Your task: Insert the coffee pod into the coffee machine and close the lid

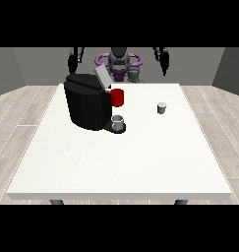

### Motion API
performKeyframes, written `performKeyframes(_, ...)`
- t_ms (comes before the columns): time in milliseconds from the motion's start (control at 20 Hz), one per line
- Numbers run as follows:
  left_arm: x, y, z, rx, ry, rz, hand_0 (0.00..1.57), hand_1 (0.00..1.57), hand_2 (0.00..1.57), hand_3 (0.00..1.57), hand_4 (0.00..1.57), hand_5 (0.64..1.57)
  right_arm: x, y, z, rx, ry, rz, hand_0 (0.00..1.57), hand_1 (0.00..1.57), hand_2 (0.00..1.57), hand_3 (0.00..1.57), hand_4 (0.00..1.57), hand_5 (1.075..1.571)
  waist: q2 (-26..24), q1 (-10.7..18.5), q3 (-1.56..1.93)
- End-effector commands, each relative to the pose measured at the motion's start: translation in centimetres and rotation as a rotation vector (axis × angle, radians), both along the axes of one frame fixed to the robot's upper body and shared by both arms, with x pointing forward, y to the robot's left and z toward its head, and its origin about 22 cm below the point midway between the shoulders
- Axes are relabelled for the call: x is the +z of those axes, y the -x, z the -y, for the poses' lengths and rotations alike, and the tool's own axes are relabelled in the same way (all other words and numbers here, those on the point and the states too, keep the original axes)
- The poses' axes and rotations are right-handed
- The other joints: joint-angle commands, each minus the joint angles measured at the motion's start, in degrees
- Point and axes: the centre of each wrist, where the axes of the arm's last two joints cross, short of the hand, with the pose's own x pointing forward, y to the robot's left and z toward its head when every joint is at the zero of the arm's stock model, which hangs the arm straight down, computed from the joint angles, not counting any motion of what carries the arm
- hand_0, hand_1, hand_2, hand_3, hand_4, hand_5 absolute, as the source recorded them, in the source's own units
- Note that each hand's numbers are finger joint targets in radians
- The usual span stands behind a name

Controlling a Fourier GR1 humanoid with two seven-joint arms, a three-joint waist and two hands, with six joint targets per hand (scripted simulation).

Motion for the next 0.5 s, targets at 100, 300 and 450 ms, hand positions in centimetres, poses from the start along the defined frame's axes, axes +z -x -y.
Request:
performKeyframes(100, -0.1, -0.1, -5.6, -0.007, 0.015, 0.077, 0.0, 0.0, 0.0, 0.0, 0.21, 1.571, -0.3, 1.1, -1.3, 0.044, -0.063, -0.021, 0.0, 0.0, 0.0, 0.0, 0.13, 1.571, 0.0, -1.6, -0.29)
performKeyframes(300, 0.6, -0.2, -6.9, -0.066, -0.073, 0.15, 0.0, 0.0, 0.0, 0.0, 0.21, 1.571, 0.2, -0.5, 0.5, -0.171, -0.075, 0.149, 0.0, 0.0, 0.0, 0.0, 0.13, 1.571, 2.6, -1.9, -0.26)
performKeyframes(450, 1.3, -0.9, -8.9, -0.069, -0.168, 0.094, 0.0, 0.0, 0.0, 0.0, 0.0, 1.571, 1.5, -0.9, -0.4, -0.13, -0.109, 0.149, 0.0, 0.0, 0.0, 0.0, 0.09, 1.571, 2.1, -3.2, -0.28)
